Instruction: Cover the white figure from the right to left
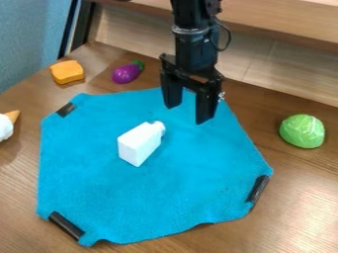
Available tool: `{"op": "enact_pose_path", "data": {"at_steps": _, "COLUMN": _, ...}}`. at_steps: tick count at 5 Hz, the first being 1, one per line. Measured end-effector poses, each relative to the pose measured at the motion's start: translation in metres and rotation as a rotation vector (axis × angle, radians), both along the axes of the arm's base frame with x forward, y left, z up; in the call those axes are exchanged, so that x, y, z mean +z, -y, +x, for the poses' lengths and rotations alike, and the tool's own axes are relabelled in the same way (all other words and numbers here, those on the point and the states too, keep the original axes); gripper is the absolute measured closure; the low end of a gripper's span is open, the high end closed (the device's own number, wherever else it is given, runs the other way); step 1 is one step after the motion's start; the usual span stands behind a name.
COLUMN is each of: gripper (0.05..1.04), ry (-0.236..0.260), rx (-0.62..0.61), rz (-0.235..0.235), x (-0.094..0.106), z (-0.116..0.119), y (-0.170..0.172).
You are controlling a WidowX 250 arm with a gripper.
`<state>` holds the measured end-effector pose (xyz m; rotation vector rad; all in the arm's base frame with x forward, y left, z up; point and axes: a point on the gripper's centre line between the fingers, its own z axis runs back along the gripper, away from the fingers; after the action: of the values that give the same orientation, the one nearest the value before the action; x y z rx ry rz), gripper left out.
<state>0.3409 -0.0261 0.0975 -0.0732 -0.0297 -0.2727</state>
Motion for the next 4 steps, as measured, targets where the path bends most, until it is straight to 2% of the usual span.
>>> {"op": "enact_pose_path", "data": {"at_steps": 1, "gripper": 0.083, "ry": -0.04, "rx": 0.002, "rz": -0.003, "x": -0.013, "z": -0.002, "y": 0.001}}
{"op": "enact_pose_path", "data": {"at_steps": 2, "gripper": 0.083, "ry": -0.037, "rx": -0.039, "rz": -0.03, "x": -0.02, "z": -0.006, "y": 0.026}}
{"op": "enact_pose_path", "data": {"at_steps": 3, "gripper": 0.083, "ry": -0.03, "rx": -0.081, "rz": -0.026, "x": -0.025, "z": -0.011, "y": 0.052}}
{"op": "enact_pose_path", "data": {"at_steps": 4, "gripper": 0.083, "ry": -0.036, "rx": -0.049, "rz": -0.004, "x": -0.032, "z": -0.022, "y": 0.075}}
